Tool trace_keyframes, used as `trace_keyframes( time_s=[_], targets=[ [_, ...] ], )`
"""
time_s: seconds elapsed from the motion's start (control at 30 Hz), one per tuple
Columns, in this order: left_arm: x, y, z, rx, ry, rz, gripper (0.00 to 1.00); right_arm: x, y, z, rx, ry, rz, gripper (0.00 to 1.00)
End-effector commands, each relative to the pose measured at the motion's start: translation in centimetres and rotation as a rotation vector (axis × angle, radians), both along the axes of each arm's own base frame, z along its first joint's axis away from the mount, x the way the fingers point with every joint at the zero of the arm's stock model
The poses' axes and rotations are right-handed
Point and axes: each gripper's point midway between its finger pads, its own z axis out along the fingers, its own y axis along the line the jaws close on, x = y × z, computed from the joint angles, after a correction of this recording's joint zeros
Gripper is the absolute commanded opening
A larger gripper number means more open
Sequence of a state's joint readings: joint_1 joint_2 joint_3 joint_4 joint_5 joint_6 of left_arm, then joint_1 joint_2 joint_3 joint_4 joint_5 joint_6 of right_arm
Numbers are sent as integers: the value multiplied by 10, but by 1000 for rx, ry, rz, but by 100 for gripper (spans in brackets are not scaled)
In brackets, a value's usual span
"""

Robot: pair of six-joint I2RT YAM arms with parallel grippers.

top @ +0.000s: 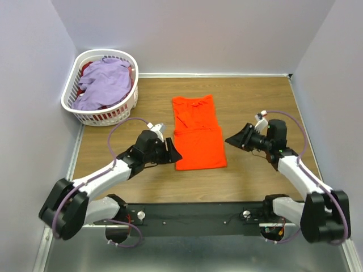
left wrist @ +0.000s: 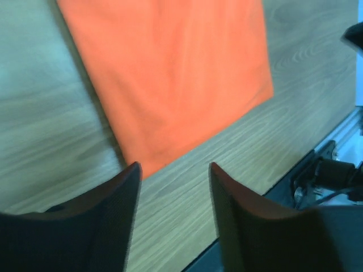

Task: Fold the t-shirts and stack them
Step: Fold the tshirt

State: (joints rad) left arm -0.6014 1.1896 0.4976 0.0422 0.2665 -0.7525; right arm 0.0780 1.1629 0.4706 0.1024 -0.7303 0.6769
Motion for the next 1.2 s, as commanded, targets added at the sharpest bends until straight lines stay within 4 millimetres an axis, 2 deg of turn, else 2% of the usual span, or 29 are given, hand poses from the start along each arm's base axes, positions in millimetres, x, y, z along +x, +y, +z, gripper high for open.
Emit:
trace_keyframes(
  time_s=[0.0, 0.1, 0.13, 0.17, 0.2, 0.23, 0.4, 0.73, 0.77, 0.87, 1.03, 1.17],
  targets=[
    [7, 40, 7, 177, -36, 128, 73, -10, -45, -17, -319, 130, -169, 55],
    [15, 57, 20, 239, -91, 198, 86, -14, -48, -21, -429, 183, -184, 61],
    [12, 63, 19, 263, -82, 206, 86, -16, -47, -23, -459, 196, -179, 62],
    [15, 67, 26, 271, -100, 233, 91, -22, -44, -34, -530, 226, -162, 63],
    [15, 69, 28, 277, -102, 240, 97, -21, -41, -34, -554, 232, -159, 63],
    [14, 70, 31, 276, -106, 235, 98, -27, -36, -44, -604, 260, -133, 64],
    [10, 69, 32, 273, -95, 233, 98, -36, -26, -70, -679, 332, -80, 61],
    [1, 52, 22, 274, -67, 192, 98, -33, -5, -91, -670, 348, -34, 52],
    [-1, 49, 20, 278, -63, 181, 94, -33, -3, -94, -671, 345, -31, 52],
    [-2, 43, 13, 282, -57, 166, 93, -32, -1, -103, -674, 338, -28, 51],
    [-5, 36, 0, 310, -29, 147, 92, -46, -5, -122, -703, 384, -17, 48],
    [-9, 28, -6, 334, -19, 127, 92, -54, -10, -124, -718, 401, -23, 47]
  ],
)
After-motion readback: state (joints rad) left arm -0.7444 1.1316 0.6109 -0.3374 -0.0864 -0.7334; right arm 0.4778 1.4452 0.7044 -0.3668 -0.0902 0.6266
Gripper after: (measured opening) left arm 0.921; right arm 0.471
